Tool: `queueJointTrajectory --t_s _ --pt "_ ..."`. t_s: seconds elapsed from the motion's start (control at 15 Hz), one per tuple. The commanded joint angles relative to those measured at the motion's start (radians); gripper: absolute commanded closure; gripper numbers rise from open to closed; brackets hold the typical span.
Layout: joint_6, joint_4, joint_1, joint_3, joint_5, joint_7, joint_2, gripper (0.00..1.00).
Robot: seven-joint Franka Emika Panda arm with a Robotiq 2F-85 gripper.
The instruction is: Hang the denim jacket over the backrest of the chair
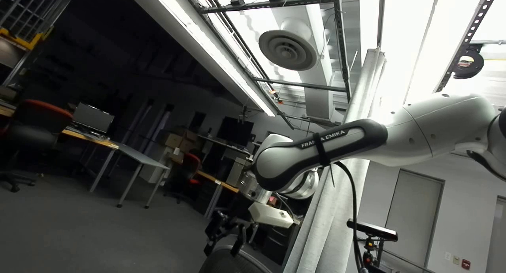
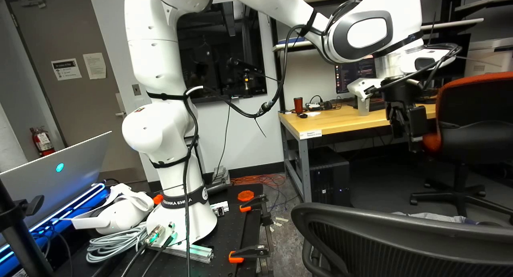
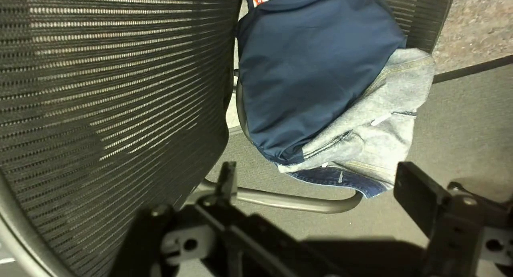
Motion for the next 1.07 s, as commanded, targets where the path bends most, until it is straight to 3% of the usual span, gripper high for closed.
queueJointTrajectory --t_s 0.0,0.8,0.93,1.0 --pt "-0.002 0.001 0.006 -0.007 0.001 -0.001 0.000 0.00" --pt "0.190 0.123 0.101 -0.015 -0.033 0.105 0.358 0.00" --pt "0.170 0.155 0.101 -0.010 -0.007 0.100 0.383 0.00" --pt "0.178 0.096 0.094 -0.007 -0.007 0.078 0.344 0.00"
